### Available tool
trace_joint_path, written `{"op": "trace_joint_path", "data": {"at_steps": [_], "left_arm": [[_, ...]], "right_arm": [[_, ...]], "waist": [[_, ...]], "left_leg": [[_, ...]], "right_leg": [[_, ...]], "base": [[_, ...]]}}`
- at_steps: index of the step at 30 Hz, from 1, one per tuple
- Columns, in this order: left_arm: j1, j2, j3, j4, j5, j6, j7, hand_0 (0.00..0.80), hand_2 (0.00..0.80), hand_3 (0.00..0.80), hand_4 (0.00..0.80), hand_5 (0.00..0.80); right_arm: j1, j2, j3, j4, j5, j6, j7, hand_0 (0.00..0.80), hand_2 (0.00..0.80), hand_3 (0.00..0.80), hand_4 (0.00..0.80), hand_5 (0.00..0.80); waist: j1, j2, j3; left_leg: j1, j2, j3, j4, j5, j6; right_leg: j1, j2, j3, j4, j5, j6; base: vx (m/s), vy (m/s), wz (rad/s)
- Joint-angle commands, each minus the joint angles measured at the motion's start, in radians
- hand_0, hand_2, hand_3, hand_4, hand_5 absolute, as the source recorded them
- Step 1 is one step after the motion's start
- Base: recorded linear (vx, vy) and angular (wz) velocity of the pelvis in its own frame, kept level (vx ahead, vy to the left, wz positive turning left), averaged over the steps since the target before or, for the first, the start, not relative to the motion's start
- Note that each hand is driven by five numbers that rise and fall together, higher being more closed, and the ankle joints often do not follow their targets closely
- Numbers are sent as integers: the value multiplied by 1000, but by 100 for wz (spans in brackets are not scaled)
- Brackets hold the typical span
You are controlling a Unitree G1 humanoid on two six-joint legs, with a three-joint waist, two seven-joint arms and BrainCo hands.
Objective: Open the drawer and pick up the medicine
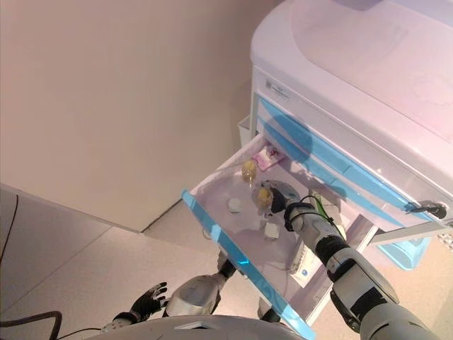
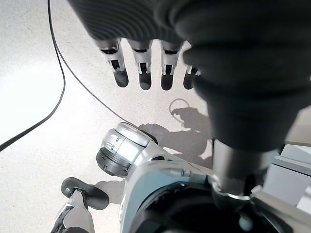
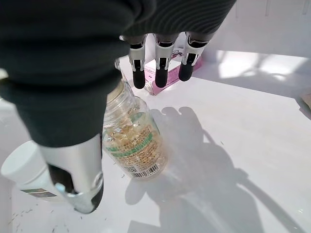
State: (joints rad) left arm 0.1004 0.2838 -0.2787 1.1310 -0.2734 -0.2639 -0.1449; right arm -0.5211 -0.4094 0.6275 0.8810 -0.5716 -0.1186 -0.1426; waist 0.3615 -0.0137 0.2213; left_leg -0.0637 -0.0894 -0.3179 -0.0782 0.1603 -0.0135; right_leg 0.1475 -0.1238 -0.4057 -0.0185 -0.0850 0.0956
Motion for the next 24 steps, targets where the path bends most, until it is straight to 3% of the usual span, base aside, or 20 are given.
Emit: {"op": "trace_joint_path", "data": {"at_steps": [1, 24], "left_arm": [[4, 12, -52, -4, 34, -18, 0, 0, 0, 0, 0, 0], [8, 20, -45, -1, 36, -23, -16, 0, 0, 0, 0, 0]], "right_arm": [[-74, -3, 25, -10, 12, -9, -14, 0, 0, 0, 0, 0], [-79, -4, 20, -33, 23, -3, -19, 0, 0, 0, 0, 0]], "waist": [[20, 0, -3], [21, 3, 1]], "left_leg": [[64, -22, 61, 53, -146, 47], [65, -23, 60, 56, -148, 48]], "right_leg": [[-118, -60, 78, 102, 78, 12], [-119, -63, 79, 109, 78, 15]], "base": [[0, 0, 0], [0, 0, 0]]}}
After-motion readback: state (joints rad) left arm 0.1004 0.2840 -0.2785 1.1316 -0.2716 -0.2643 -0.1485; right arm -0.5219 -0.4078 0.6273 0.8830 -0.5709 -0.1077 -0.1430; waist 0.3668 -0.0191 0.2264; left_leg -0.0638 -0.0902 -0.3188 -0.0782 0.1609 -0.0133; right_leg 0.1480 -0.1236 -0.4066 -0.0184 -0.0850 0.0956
